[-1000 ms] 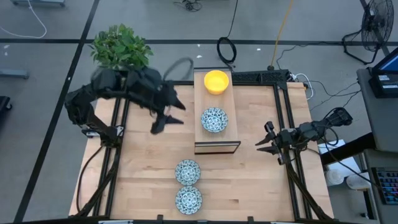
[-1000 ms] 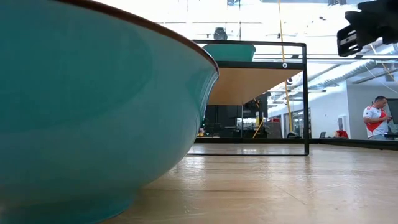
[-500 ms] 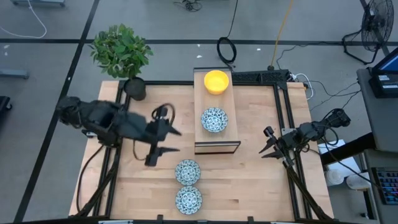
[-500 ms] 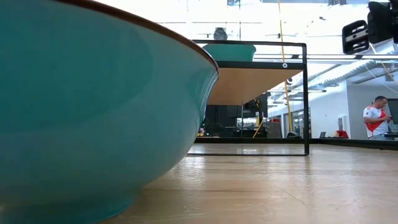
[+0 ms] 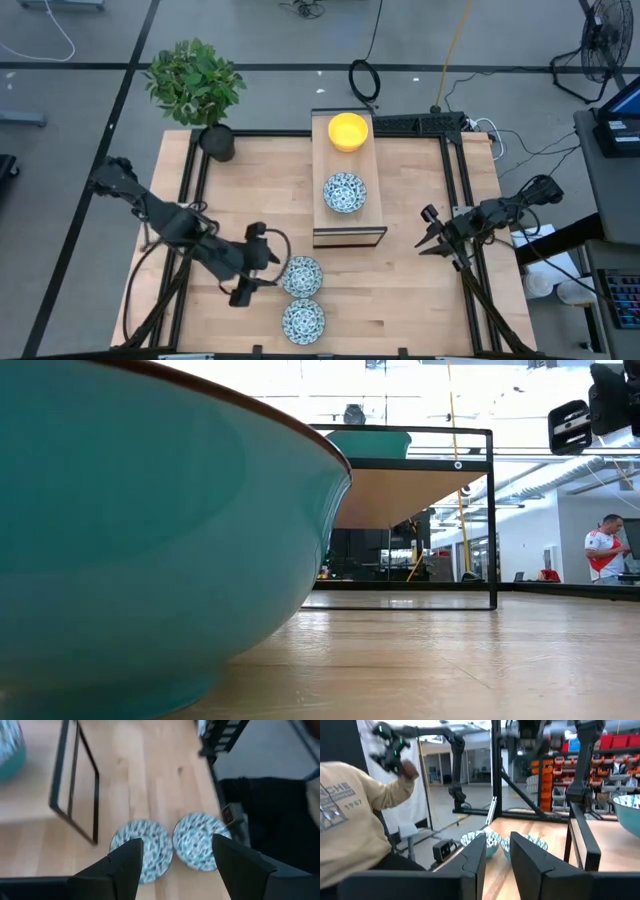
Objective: Pick & Place Mini bowls
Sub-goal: Stack the top blue patterned bowl on top of the blue patterned bowl on the shelf
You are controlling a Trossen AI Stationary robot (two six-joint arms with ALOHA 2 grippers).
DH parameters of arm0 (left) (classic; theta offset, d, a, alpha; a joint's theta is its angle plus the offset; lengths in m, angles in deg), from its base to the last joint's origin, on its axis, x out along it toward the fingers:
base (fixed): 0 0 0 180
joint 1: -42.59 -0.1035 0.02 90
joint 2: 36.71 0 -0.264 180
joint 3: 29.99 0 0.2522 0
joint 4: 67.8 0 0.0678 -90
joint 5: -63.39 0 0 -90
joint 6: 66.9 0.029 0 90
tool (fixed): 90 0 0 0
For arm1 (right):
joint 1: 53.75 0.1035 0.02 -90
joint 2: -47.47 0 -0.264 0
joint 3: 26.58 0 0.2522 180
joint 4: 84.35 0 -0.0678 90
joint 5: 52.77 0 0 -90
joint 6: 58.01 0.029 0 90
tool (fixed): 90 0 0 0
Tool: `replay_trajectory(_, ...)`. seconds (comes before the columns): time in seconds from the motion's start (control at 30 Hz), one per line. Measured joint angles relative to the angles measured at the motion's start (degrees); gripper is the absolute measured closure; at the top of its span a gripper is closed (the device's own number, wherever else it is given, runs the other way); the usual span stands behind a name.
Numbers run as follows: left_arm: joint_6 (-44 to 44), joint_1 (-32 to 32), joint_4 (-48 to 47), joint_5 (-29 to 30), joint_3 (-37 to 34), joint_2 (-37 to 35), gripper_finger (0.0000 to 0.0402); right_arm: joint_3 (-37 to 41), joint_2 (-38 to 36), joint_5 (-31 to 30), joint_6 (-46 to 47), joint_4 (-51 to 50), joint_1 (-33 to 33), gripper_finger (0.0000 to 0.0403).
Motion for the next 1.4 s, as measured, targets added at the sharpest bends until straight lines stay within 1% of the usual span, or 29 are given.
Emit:
replay_trajectory(0.13, -3.45, -0.05, 1.72, 0.0, -5.83, 0.04, 0.016, 2.08, 0.02, -1.05, -0.21, 6.91, -0.01, 0.0328)
replay_trajectory(0.27, -6.96, -1.23, 1.8, -0.19, -10.39, 0.06, 0.016, 2.16, 0.02, -4.78, -0.93, 9.05, -0.06, 0.0328)
replay_trajectory(0.33, -8.11, -2.02, 2.49, -0.67, -11.77, 0.04, 0.016, 2.21, -0.04, -4.72, -1.81, 10.96, -0.05, 0.0328)
replay_trajectory(0.4, -9.53, -2.95, 2.47, -2.71, -12.75, 0.04, 0.016, 2.24, 0.0, -4.73, -2.01, 10.36, -0.05, 0.0328)
replay_trajectory(0.5, -11.79, -4.83, 2.63, -6.18, -13.15, 0.13, 0.016, 2.29, -0.02, -4.72, -2.08, 10.57, -0.05, 0.0328)
replay_trajectory(0.63, -11.24, -7.25, 2.48, -7.81, -13.23, 1.44, 0.016, 2.31, -0.02, -5.32, -3.44, 10.56, -0.06, 0.0328)
replay_trajectory(0.83, -11.1, -11.2, 1.99, -9.29, -13.23, 5.53, 0.016, 2.36, 0.0, -12.34, -4.97, 10.47, -0.19, 0.0328)
replay_trajectory(0.9, -10.38, -12.06, 2.02, -10.42, -13.23, 7.31, 0.016, 2.4, -0.02, -13.72, -5.43, 10.5, -0.18, 0.0328)
replay_trajectory(1.17, -4.14, -13.3, 2.99, -10.74, -13.23, 13.99, 0.016, 2.4, 0.0, -13.55, -6.56, 10.46, -0.2, 0.0328)
replay_trajectory(1.27, -4.03, -13.39, 4.05, -10.76, -13.23, 16.04, 0.016, 2.4, -0.01, -13.52, -6.54, 10.43, -0.19, 0.0328)
replay_trajectory(1.4, -6.3, -13.5, 3.96, -10.93, -13.2, 18.53, 0.016, 2.42, 0.0, -13.52, -6.51, 9.66, -0.18, 0.0328)
